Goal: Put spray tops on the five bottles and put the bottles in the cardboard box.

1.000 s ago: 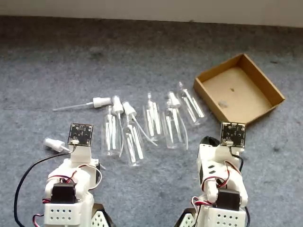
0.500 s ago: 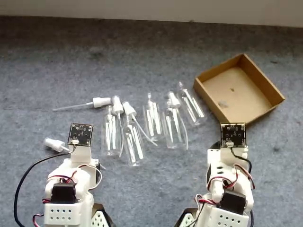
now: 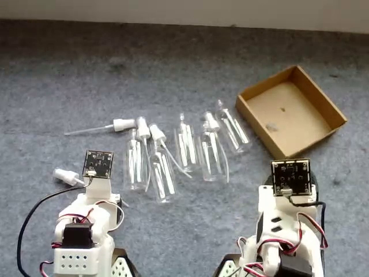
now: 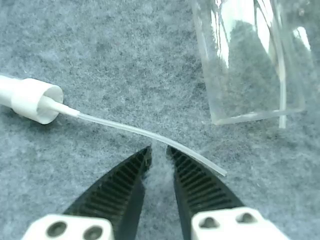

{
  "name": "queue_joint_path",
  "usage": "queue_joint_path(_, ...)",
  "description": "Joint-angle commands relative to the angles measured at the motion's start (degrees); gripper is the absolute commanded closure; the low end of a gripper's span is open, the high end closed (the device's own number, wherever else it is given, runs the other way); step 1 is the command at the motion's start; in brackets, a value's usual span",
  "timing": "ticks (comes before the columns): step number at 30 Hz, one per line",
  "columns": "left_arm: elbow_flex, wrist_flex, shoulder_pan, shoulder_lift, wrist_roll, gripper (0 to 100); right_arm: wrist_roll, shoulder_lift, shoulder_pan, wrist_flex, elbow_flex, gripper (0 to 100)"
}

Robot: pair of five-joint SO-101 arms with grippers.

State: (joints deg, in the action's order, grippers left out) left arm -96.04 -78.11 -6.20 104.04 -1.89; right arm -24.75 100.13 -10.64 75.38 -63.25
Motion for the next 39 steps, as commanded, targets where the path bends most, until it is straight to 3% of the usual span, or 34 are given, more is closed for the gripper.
queue_joint_path(1,-1.1,0.4,-0.7,0.2,-0.6,100,-2.6,-11.9,-0.7,-0.1,6.0,82.1)
queue_joint_path(8,-1.1,0.4,-0.7,0.2,-0.6,100,-2.0,-33.0,6.1,0.3,17.3,82.1)
queue_joint_path(14,-1.1,0.4,-0.7,0.2,-0.6,100,8.3,-49.2,14.4,0.5,25.9,82.0)
queue_joint_path(23,-1.1,0.4,-0.7,0.2,-0.6,100,11.2,-75.0,23.1,14.5,47.3,81.4)
queue_joint_path(26,-1.1,0.4,-0.7,0.2,-0.6,100,13.8,-81.7,24.1,15.0,53.9,75.1)
queue_joint_path(29,-1.1,0.4,-0.7,0.2,-0.6,100,13.7,-87.7,25.4,15.0,60.1,68.7)
queue_joint_path(35,-1.1,0.4,-0.7,0.2,-0.6,100,6.2,-99.6,28.3,14.9,72.4,68.3)
queue_joint_path(39,-1.1,0.4,-0.7,0.2,-0.6,100,4.9,-108.3,27.2,14.7,80.0,68.3)
